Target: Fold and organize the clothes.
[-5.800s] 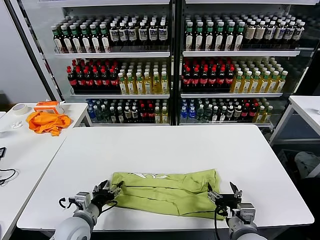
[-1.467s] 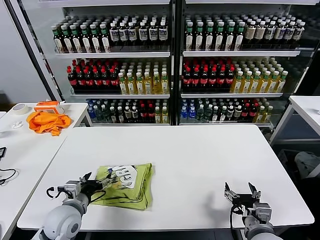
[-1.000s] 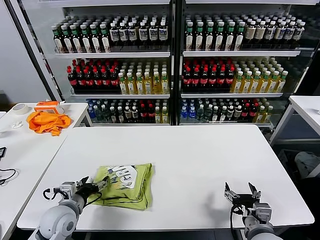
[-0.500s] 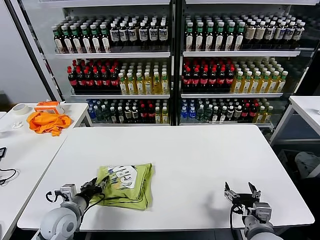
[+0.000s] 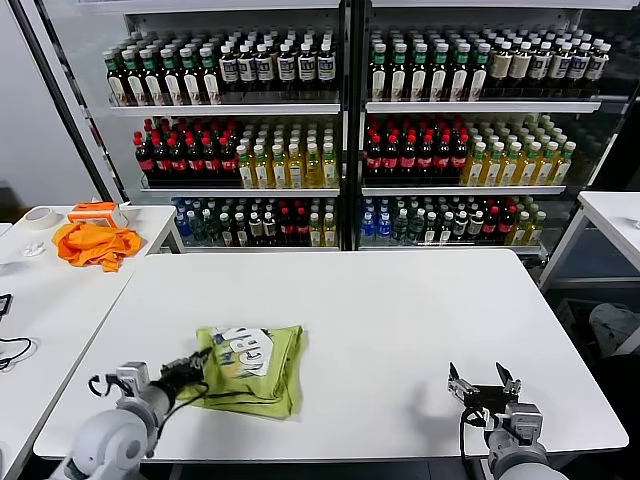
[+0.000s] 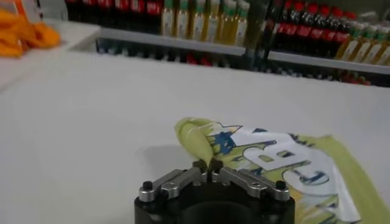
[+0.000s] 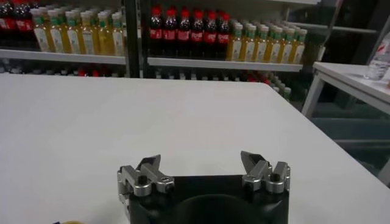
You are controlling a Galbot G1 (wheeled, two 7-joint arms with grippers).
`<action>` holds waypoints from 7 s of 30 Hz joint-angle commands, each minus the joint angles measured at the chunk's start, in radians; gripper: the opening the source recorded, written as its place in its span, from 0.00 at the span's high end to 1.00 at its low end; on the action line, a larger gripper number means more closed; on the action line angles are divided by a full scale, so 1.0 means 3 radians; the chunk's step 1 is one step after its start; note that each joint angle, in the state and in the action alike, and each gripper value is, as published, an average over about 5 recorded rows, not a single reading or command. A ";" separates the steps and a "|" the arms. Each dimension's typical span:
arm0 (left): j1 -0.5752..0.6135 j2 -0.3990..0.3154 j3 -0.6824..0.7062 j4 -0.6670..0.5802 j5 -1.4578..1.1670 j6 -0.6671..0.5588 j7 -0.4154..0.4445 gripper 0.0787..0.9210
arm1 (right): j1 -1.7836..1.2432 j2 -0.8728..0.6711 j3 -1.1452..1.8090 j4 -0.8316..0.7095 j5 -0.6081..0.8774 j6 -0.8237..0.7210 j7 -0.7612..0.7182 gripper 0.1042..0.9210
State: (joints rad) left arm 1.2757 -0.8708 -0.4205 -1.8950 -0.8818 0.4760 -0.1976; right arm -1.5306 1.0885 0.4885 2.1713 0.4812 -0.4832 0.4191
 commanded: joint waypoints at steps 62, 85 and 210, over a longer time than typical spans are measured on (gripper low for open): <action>0.0231 0.0144 0.0425 -0.0957 0.0468 0.0348 -0.0482 0.99 | 0.0072 -0.0006 -0.0164 -0.0095 -0.0136 0.0024 -0.0059 0.12; -0.0986 -0.0488 0.0896 -0.0293 -0.0150 0.0337 -0.0684 0.99 | 0.0049 0.0193 -0.0216 -0.0031 -0.0385 -0.0016 -0.0051 0.12; -0.0172 -0.0468 -0.0017 -0.0050 0.2128 -0.1306 0.0585 0.12 | 0.1485 -0.0262 -0.0317 -0.0808 -0.0194 0.0208 -0.0908 0.54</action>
State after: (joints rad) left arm 1.3156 -0.9722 -0.4582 -1.9864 -0.3544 0.1638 -0.0485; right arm -0.8753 0.9942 0.2035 1.7456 0.5119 -0.4736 -0.0853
